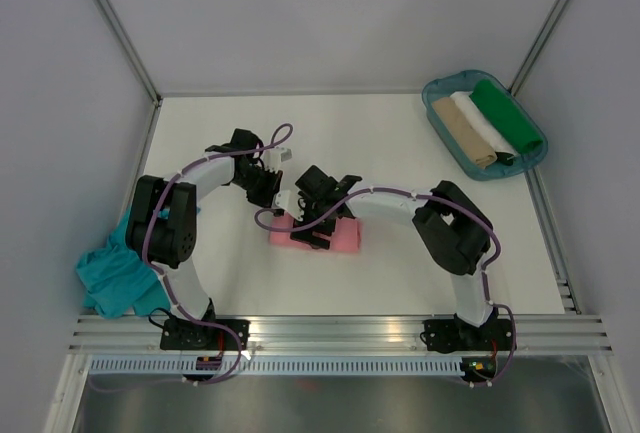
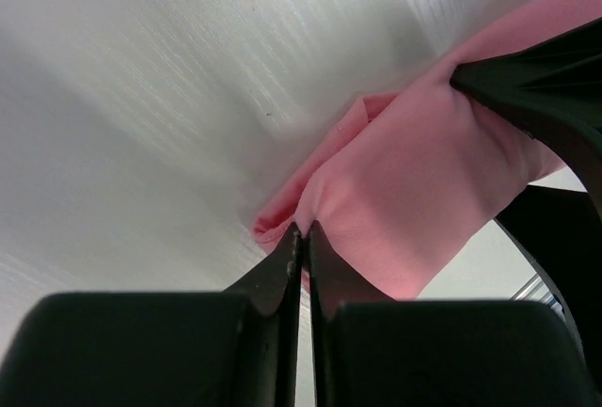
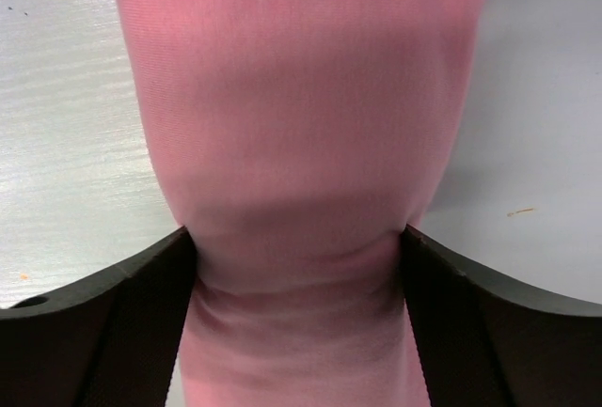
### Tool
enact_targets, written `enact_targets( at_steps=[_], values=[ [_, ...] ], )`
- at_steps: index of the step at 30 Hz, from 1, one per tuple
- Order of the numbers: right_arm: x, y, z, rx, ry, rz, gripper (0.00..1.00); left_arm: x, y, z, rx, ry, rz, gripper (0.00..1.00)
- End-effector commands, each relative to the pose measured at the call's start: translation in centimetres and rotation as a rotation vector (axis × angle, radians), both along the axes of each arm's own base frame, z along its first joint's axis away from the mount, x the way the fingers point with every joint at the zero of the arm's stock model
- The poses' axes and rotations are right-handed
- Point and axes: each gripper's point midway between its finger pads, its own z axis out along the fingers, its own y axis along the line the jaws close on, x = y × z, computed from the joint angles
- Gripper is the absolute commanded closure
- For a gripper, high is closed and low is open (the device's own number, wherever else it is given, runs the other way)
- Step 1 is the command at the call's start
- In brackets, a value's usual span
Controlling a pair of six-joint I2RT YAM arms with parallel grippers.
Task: Roll the t-shirts
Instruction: Place the rolled tshirt into the container
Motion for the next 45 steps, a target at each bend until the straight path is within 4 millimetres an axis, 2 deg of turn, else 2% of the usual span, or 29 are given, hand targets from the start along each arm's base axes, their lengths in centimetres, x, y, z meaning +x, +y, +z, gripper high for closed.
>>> enact_targets(
  at_steps=[1, 2, 3, 6, 10, 11, 13, 15, 18, 21, 22, 24, 33, 35, 39, 45],
  values=[
    [-1.8, -5.0, -4.0, -0.218, 0.062, -0.022, 0.16, 1.6, 0.4, 0.6, 0.031, -0.069, -0.026, 0.91],
    [-1.6, -5.2, -3.9, -0.229, 0.048, -0.032, 0.27, 1.7, 0.4, 1.0, 0.03, -0.078, -0.025, 0.85],
    [-1.6, -5.3, -4.0, -0.234, 0.044, -0.039, 0.32, 1.6, 0.5, 1.0, 0.035, -0.077, -0.024, 0.72],
    [-1.8, -5.6, -4.0, -0.232, 0.043, -0.05, 0.38, 1.7, 0.6, 1.7, 0.037, -0.094, -0.024, 0.55],
    [-1.8, -6.1, -3.8, -0.237, 0.032, -0.069, 0.44, 2.1, 0.8, 2.5, 0.038, -0.108, -0.017, 0.51],
    [-1.7, -6.3, -3.5, -0.236, 0.023, -0.073, 0.49, 2.2, 0.9, 2.7, 0.04, -0.11, -0.011, 0.5],
    [-1.9, -7.2, -3.6, -0.253, 0.022, -0.083, 0.52, 2.5, 1.3, 2.9, 0.052, -0.116, -0.003, 0.5],
    [-1.6, -7.9, -2.9, -0.239, 0.013, -0.102, 0.6, 3.0, 1.8, 3.4, 0.058, -0.129, 0.012, 0.49],
    [-1.3, -9.9, -2.7, -0.223, 0.025, -0.15, 0.67, 4.0, 2.8, 4.1, 0.074, -0.157, 0.034, 0.48],
    [0.0, -11.9, -1.9, -0.215, -0.001, -0.202, 0.75, 4.6, 3.3, 4.5, 0.095, -0.185, 0.033, 0.48],
    [0.6, -12.7, -1.8, -0.216, -0.004, -0.229, 0.79, 4.7, 3.3, 4.5, 0.098, -0.188, 0.032, 0.48],
    [1.6, -14.2, -1.6, -0.225, -0.017, -0.277, 0.99, 4.6, 3.3, 4.5, 0.099, -0.185, 0.032, 0.48],
    [5.6, -18.6, -0.4, -0.208, -0.041, -0.438, 1.0, 4.4, 3.6, 4.3, 0.093, -0.172, 0.038, 0.48],
    [6.2, -19.0, 0.0, -0.19, -0.036, -0.463, 1.0, 4.4, 3.8, 4.2, 0.094, -0.171, 0.043, 0.48],
    [8.3, -20.3, 2.0, -0.12, -0.064, -0.535, 1.0, 4.5, 4.1, 4.3, 0.095, -0.174, 0.048, 0.48],
    [10.2, -22.3, 4.6, -0.046, -0.121, -0.613, 1.0, 4.6, 4.2, 4.0, 0.093, -0.162, 0.055, 0.48]
  ],
)
